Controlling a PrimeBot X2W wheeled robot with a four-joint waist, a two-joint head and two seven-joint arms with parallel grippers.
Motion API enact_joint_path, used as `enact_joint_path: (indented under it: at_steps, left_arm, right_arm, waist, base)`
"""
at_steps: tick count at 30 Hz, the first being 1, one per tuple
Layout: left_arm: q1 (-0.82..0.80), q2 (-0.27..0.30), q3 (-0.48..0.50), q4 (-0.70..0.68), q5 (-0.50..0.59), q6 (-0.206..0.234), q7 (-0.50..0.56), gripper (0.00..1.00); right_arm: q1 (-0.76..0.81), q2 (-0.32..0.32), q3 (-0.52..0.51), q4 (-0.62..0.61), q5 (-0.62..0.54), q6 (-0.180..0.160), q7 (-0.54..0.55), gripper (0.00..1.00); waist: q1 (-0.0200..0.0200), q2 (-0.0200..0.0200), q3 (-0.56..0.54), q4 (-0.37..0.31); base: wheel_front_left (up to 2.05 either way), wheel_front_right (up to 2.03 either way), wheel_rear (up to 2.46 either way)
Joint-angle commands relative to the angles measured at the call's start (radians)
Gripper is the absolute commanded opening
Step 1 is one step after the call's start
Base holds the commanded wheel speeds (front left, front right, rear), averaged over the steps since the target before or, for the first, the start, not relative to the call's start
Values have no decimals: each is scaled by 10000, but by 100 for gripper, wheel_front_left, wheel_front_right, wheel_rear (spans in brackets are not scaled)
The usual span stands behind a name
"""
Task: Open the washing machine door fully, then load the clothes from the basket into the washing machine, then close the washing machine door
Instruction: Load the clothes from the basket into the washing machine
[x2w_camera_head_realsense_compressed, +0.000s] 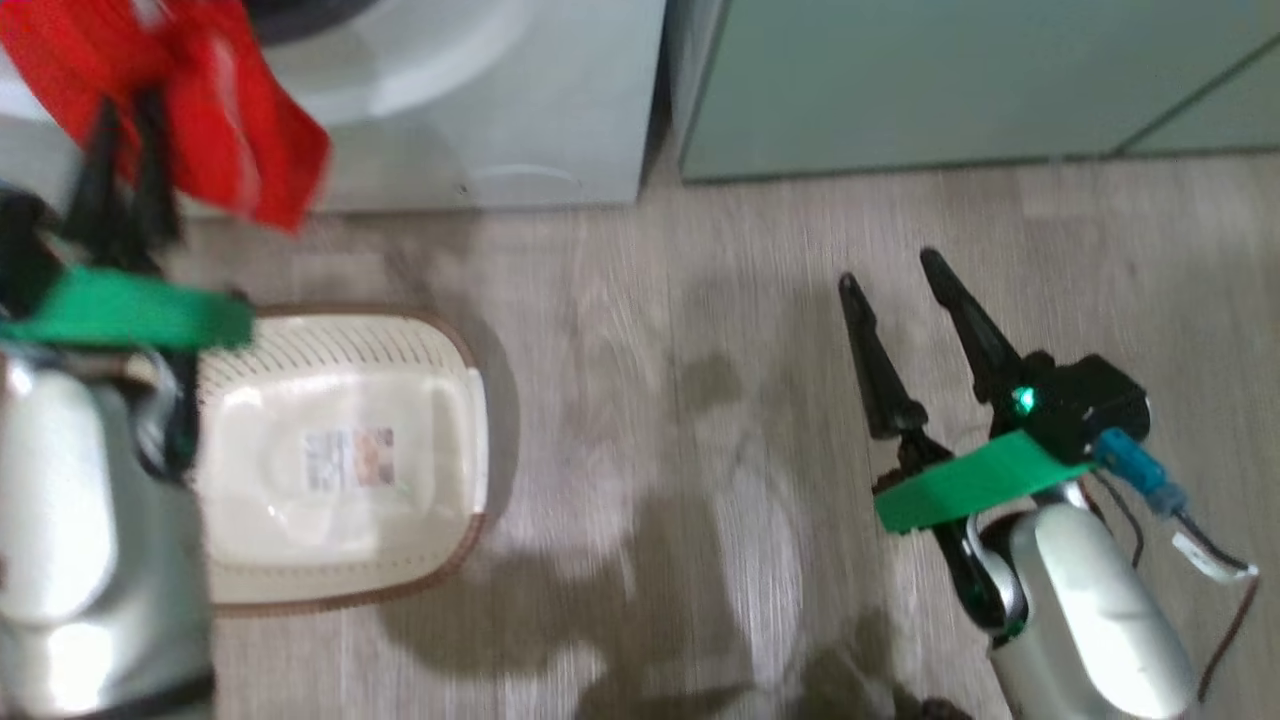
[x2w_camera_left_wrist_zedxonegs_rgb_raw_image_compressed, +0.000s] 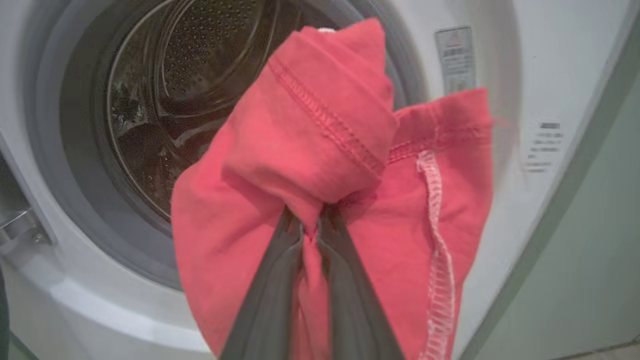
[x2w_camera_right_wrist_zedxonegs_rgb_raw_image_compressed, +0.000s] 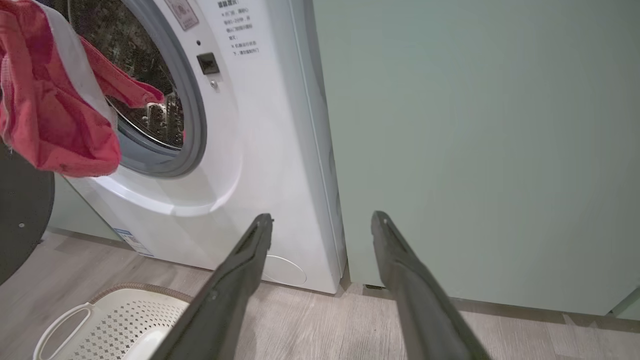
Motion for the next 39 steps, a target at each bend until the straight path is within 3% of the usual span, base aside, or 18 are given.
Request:
enact_joint_path:
  at_steps: [1, 8, 23, 29, 39]
  left_arm:
    - [-620, 489, 434, -220, -1, 9, -109, 0]
    - [-3362, 1821, 449, 1095, -294, -11, -109, 0]
    - [-8463, 5264, -1976, 5339, -578, -14, -100, 0]
    - [-10231, 5754, -2639, 6801, -469, -14, 9, 0]
    - [-12017, 5754, -3173, 8588, 10, 228, -39, 0]
  right_arm:
    - [-228, 64, 241, -394, 53, 0, -65, 100]
    - [-701, 64, 362, -512, 285, 0, -65, 100]
    - [-1308, 64, 1010, -776, 1354, 0, -65, 100]
    - [-1392, 64, 1206, -817, 1588, 0, -65, 100]
    - [-1532, 64, 1523, -870, 1852, 0, -65, 100]
  waist:
    - [0, 1, 854, -399]
    - [0, 1, 2026, -1009]
    - [0, 1, 3560, -2361]
    - [0, 1, 3931, -2721]
    - [0, 1, 4319, -3089]
  base:
    - [0, 0, 0]
    - [0, 0, 0]
    - [0, 0, 0]
    - [0, 0, 0]
    - [0, 0, 0]
